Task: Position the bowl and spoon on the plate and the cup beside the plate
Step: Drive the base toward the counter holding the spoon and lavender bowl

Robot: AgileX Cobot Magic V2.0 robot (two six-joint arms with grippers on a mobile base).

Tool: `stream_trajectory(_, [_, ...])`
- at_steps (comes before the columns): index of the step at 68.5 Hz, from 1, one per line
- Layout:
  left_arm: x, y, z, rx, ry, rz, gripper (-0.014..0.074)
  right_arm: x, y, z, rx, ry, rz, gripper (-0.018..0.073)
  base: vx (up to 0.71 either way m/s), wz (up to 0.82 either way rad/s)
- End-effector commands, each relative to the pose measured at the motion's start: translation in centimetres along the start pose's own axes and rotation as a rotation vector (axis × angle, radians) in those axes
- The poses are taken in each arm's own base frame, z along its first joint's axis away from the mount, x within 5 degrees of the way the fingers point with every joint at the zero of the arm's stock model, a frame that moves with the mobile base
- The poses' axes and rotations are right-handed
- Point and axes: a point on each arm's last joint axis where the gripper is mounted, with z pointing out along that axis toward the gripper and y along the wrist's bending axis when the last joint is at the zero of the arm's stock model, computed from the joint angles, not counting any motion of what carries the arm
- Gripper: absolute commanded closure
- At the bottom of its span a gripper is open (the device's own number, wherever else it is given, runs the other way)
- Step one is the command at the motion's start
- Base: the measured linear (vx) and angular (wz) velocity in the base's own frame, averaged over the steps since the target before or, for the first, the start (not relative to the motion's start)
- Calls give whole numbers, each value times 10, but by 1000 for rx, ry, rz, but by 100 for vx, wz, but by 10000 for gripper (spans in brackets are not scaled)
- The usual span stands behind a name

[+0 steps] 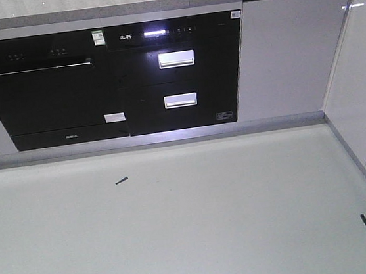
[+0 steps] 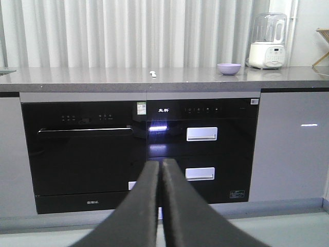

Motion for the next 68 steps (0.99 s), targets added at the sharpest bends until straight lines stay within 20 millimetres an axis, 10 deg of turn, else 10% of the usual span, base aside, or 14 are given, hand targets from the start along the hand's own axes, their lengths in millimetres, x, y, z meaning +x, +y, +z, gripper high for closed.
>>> stream_trajectory(1, [-14, -1, -2, 9, -110, -8, 603, -5, 0, -1, 3, -79, -6, 570, 16, 6])
stream_trajectory(68, [-14, -1, -2, 9, -110, -8, 603, -5, 0, -1, 3, -79, -6, 570, 20, 0])
